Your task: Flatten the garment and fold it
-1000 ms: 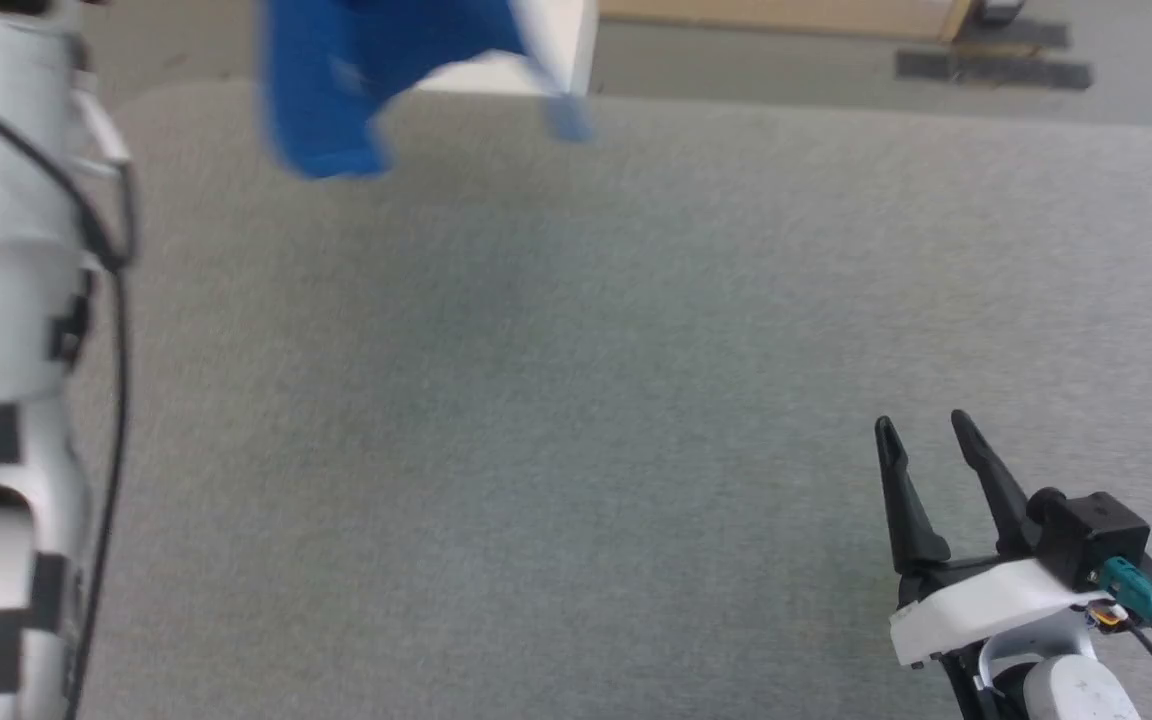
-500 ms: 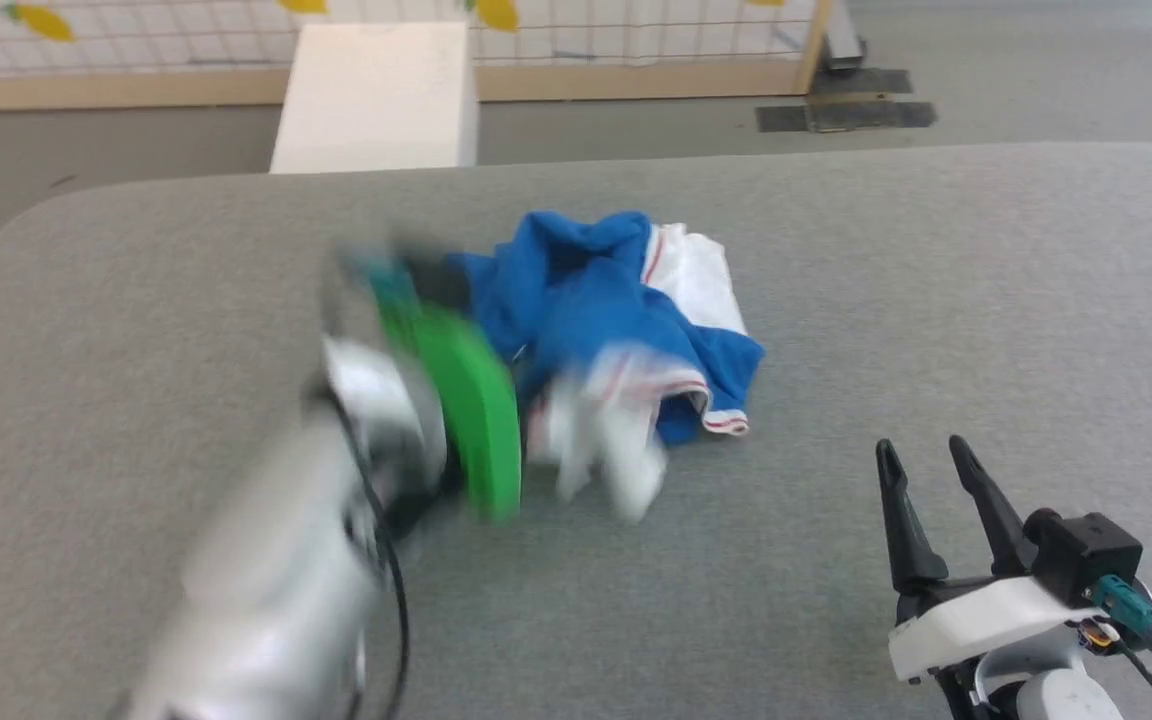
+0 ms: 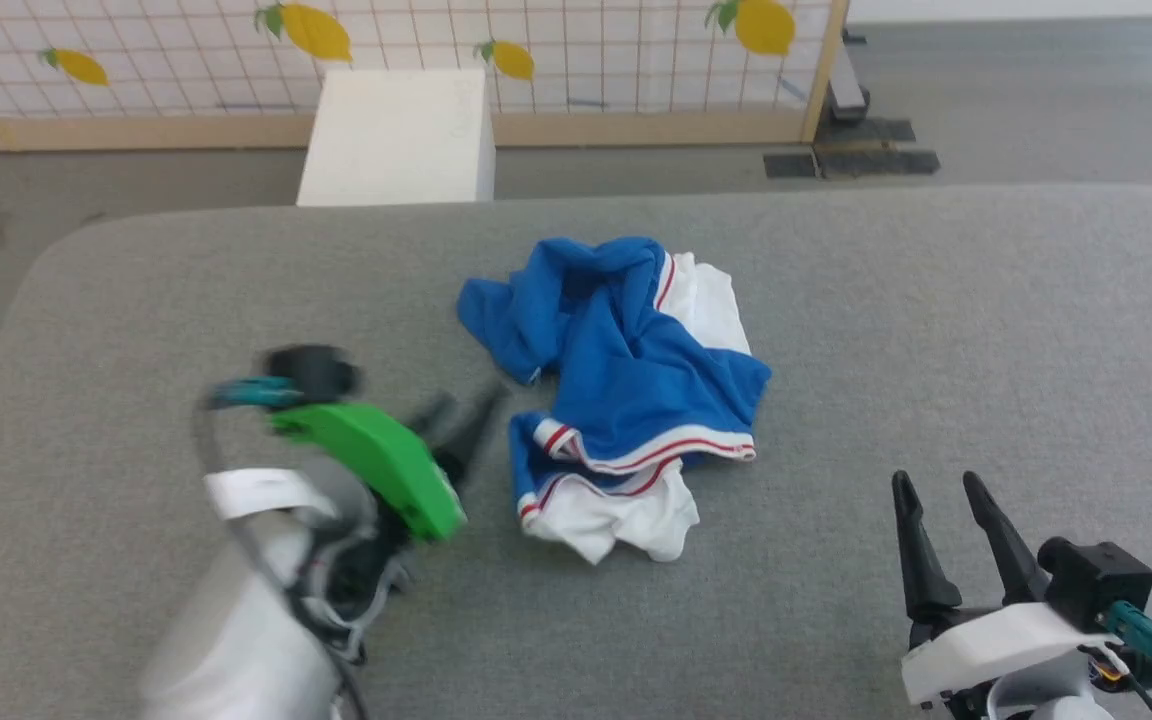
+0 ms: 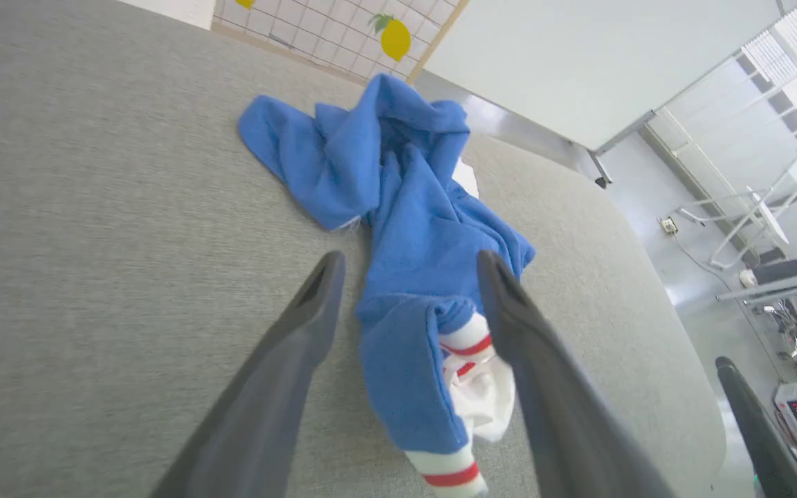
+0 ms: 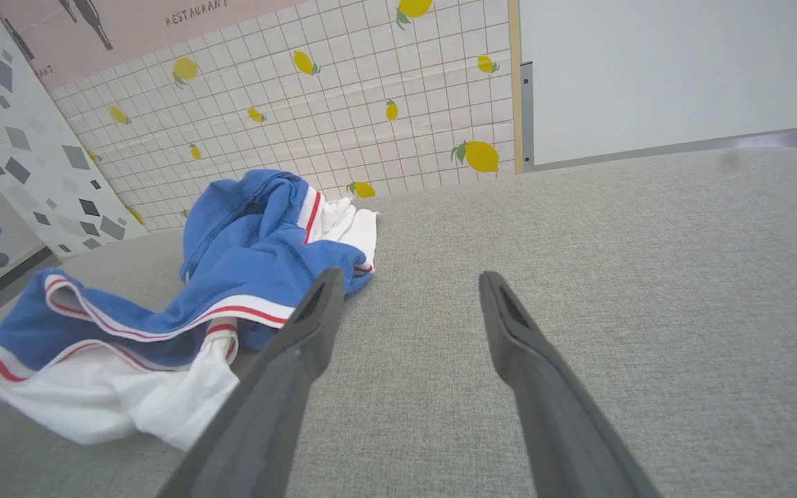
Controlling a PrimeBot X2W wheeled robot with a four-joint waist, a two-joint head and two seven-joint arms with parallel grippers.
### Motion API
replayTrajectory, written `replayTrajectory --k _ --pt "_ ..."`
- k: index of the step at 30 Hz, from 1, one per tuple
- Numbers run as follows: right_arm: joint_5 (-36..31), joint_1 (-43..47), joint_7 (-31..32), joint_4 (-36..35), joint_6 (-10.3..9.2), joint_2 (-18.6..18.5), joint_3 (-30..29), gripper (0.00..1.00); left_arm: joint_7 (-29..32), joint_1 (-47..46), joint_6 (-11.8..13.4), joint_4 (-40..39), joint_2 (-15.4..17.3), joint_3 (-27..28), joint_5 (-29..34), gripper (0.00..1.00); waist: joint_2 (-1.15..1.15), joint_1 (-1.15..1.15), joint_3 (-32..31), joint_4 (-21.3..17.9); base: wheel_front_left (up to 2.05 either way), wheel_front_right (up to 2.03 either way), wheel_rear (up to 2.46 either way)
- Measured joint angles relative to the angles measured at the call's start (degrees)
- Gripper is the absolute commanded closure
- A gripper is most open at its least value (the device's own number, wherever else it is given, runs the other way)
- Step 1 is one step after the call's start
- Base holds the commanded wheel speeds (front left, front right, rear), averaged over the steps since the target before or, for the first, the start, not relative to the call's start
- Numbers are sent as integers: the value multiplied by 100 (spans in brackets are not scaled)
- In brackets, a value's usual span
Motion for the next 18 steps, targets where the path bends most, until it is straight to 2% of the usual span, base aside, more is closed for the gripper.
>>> replayTrajectory --k 4,9,14,18 --pt "112 45 10 97 0 -1 -124 0 -1227 325 244 -361 185 710 5 0 0 0 -209 87 0 0 0" --pt "160 71 278 179 -1 -3 -325 0 -2749 1235 557 -539 649 926 1028 0 0 0 -397 195 0 0 0" --pt "41 -283 1259 319 -1 9 -474 0 -3026 1793 800 -1010 759 1017 1968 0 0 0 -344 271 0 0 0" --pt "-309 -1231 2047 419 -1 -5 -669 0 -3045 2108 890 -1539 497 1446 2418 0 0 0 -153 312 0 0 0"
